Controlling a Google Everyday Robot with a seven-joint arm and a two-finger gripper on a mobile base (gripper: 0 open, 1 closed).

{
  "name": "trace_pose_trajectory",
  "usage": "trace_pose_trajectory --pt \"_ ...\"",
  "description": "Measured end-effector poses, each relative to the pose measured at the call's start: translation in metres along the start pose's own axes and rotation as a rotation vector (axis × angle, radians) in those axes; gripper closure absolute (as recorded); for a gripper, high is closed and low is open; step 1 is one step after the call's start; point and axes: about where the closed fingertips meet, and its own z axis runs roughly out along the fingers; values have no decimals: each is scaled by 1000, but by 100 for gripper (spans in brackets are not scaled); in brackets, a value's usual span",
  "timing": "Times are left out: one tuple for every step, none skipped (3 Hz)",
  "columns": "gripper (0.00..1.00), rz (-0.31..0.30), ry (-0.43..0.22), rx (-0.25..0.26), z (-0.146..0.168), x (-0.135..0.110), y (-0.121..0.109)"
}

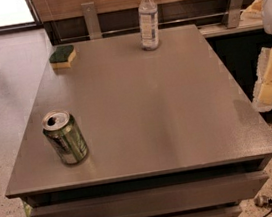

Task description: Move green can near sponge

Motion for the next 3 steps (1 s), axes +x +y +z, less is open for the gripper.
trace_pose_trajectory --pt "0 0 0 0 0 0 0" --pt "0 -7 -95 -9 7 -20 10" --pt "0 -42 -352 -28 47 -73 27"
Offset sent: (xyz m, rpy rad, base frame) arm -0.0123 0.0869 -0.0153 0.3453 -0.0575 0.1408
